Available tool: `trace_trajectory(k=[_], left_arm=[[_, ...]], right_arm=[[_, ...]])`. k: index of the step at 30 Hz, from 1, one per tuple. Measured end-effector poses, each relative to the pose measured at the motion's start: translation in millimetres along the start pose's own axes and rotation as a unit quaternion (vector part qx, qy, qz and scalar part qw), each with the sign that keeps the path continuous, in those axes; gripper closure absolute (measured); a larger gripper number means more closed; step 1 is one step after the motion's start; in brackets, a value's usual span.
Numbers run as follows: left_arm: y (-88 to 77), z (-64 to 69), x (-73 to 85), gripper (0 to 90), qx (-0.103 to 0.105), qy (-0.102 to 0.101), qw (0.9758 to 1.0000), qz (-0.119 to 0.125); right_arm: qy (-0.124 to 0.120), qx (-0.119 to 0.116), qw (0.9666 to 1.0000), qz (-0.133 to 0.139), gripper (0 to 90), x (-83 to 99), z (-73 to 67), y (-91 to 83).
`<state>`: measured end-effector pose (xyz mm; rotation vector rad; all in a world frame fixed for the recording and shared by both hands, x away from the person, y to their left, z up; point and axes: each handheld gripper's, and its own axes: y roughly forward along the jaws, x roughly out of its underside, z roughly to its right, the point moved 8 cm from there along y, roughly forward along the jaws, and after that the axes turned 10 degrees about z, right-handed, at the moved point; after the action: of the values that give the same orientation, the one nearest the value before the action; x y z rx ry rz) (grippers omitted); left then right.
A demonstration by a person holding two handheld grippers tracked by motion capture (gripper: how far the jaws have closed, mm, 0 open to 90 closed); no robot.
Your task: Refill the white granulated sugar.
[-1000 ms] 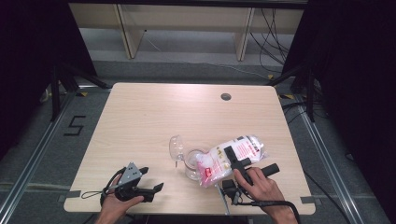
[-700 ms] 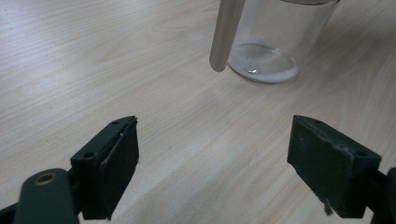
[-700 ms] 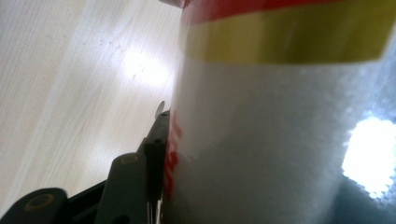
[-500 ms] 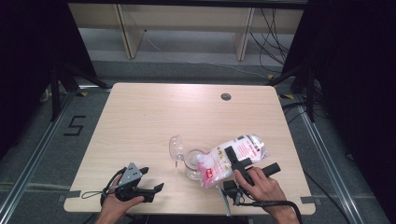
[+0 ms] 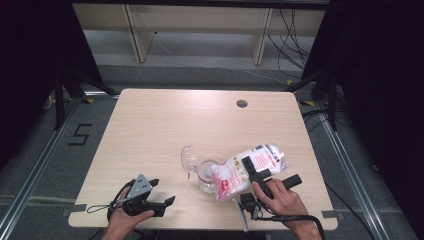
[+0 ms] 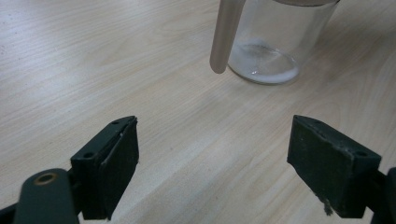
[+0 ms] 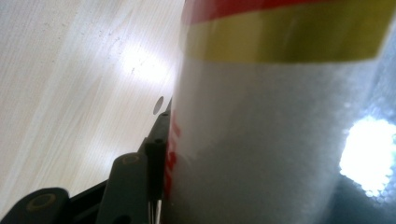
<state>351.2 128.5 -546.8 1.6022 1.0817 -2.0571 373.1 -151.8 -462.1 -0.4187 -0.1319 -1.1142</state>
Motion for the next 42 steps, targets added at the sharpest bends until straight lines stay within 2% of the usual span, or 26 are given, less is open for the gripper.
trace_trajectory(k=[1,2,4,6,9,11,12,13,14,19,21,22,23,24,25,26,27,28,30,32,33,34,35,36,41,42], left_arm=[[0.2,0.5,0.2,16.3,-0.001,-0.005,1.0,0.0],[0.1,0.7,0.3,16.3,-0.001,-0.003,1.0,-0.001],[0.1,0.5,0.2,16.3,0.001,0.003,1.0,-0.002],[0.2,0.6,-0.2,16.3,0.004,0.008,1.0,0.0],[-0.5,0.1,-0.3,16.3,0.001,0.01,0.9999,-0.003],[-0.7,-0.5,-0.1,16.3,-0.001,0.01,0.9999,-0.004],[-0.4,0.4,0.2,16.3,-0.005,-0.001,1.0,-0.002],[-0.5,0.2,0.0,16.3,-0.003,0.002,1.0,-0.002],[-0.9,-0.7,-0.4,16.3,-0.001,0.012,0.9999,-0.003],[-1.0,0.3,-0.5,16.3,0.0,0.013,0.9999,-0.003],[-1.0,1.0,-0.3,16.3,-0.003,0.005,1.0,-0.003],[-1.1,1.2,-0.1,16.3,-0.003,0.003,1.0,-0.003],[-1.2,0.1,-0.3,16.3,0.0,0.01,0.9999,-0.003],[-1.0,0.9,-0.1,16.3,-0.002,0.001,1.0,-0.002],[-1.0,0.9,-0.1,16.4,-0.002,0.001,1.0,-0.002],[-1.3,-0.5,0.0,16.3,-0.005,0.005,1.0,-0.003],[-1.3,0.0,-0.1,16.3,-0.004,0.003,1.0,-0.002],[-1.3,0.0,0.0,16.4,-0.004,0.003,1.0,-0.003],[-1.3,0.5,0.1,16.4,-0.002,0.005,1.0,-0.003],[-1.1,1.2,0.3,16.5,-0.001,0.007,1.0,-0.003],[-1.5,1.0,0.1,16.5,-0.003,0.012,0.9999,-0.005],[-1.3,2.3,0.3,16.6,-0.003,0.003,1.0,-0.003],[-0.9,2.4,0.1,16.6,-0.002,0.003,1.0,0.0],[-1.3,1.8,-0.3,16.5,-0.002,0.004,1.0,0.001],[-1.2,1.7,0.1,16.7,-0.003,0.005,1.0,0.001],[-1.4,2.3,0.4,16.7,-0.002,0.003,1.0,-0.001]], right_arm=[[-0.056,-0.004,0.998,0.029,53.2,-4.7,9.2,4.3],[-0.017,0.002,0.9999,0.003,53.3,-0.2,4.5,0.1],[-0.021,0.002,0.9998,0.004,53.3,-0.4,5.0,0.0],[-0.006,0.001,1.0,-0.001,53.4,0.6,2.4,-1.2],[-0.003,0.002,1.0,-0.002,53.5,1.0,2.3,-1.4],[-0.017,0.001,0.9998,0.004,53.7,0.1,5.2,-0.4],[-0.018,0.002,0.9998,0.004,53.7,0.0,5.4,-0.5],[-0.018,0.002,0.9998,0.004,53.7,0.0,5.4,-0.5],[-0.016,0.003,0.9999,0.0,53.7,-0.1,5.4,-1.7],[-0.001,0.004,1.0,-0.003,53.9,-0.1,3.7,-2.4],[-0.007,0.004,1.0,0.001,53.9,-1.3,5.0,-1.9],[-0.024,0.002,0.9997,0.004,54.0,-2.4,7.9,-1.7],[-0.008,0.003,1.0,0.002,54.0,-2.6,5.6,-2.2],[-0.008,0.003,1.0,0.002,54.1,-3.1,5.7,-2.2],[-0.008,0.003,1.0,0.002,54.1,-3.1,5.7,-2.2],[-0.025,0.001,0.9997,0.004,54.2,-4.6,8.6,-2.1],[-0.025,0.001,0.9997,0.004,54.2,-4.6,8.6,-2.1],[-0.008,0.003,1.0,0.003,54.2,-4.6,6.6,-2.2],[-0.02,0.003,0.9998,0.007,54.3,-5.4,8.9,-1.8],[-0.007,0.006,0.9999,0.004,54.4,-4.1,7.1,-1.5],[-0.016,0.005,0.9998,0.005,54.4,-4.2,8.4,-1.0],[-0.005,0.005,1.0,0.0,54.5,-3.1,6.2,-1.3],[-0.023,0.002,0.9997,0.008,54.5,-3.7,9.1,0.1],[-0.026,0.004,0.9996,0.009,54.6,-3.6,10.1,0.1],[-0.011,0.002,0.9999,0.001,54.7,-0.9,5.9,-0.7],[-0.019,0.0,0.9998,0.002,54.8,-0.2,6.6,-0.4]])
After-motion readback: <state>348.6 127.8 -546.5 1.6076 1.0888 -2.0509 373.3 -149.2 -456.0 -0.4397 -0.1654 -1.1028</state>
